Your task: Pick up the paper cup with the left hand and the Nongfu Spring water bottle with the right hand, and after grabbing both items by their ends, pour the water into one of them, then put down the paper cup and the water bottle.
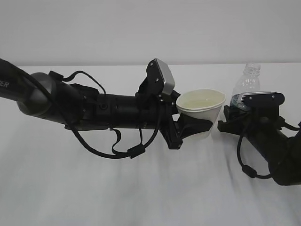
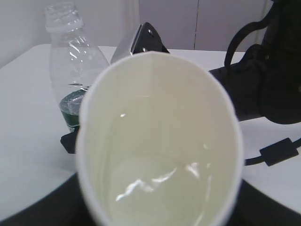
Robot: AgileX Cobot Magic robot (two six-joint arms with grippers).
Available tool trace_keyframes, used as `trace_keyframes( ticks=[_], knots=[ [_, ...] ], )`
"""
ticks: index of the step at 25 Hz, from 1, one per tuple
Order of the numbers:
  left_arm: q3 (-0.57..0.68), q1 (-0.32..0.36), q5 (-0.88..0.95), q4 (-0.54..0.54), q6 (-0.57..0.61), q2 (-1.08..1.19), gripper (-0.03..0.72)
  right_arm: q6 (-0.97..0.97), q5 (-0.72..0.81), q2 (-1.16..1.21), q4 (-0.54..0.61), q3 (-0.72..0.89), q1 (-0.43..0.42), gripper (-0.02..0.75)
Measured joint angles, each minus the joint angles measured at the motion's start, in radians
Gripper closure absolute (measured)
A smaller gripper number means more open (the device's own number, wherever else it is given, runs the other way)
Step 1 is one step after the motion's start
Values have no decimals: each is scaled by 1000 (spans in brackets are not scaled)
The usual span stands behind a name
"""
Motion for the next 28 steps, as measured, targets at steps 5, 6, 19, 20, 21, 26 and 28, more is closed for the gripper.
trace_keyframes(
  ticks=[5,6,19,20,21,26,28],
  knots=[
    [0,0,0,0,0,0,288,0,0,0,0,0,0,309],
    [0,0,0,0,0,0,288,0,0,0,0,0,0,309],
    [0,0,0,0,0,0,288,-1,-2,0,-37,0,0,197],
    [0,0,0,0,0,0,288,-1,-7,0,-37,0,0,187],
    [0,0,0,0,0,0,288,-1,-10,0,-39,0,0,178],
    [0,0,0,0,0,0,288,-1,-16,0,-43,0,0,162],
    [0,0,0,0,0,0,288,-1,-16,0,-52,0,0,151]
  ],
)
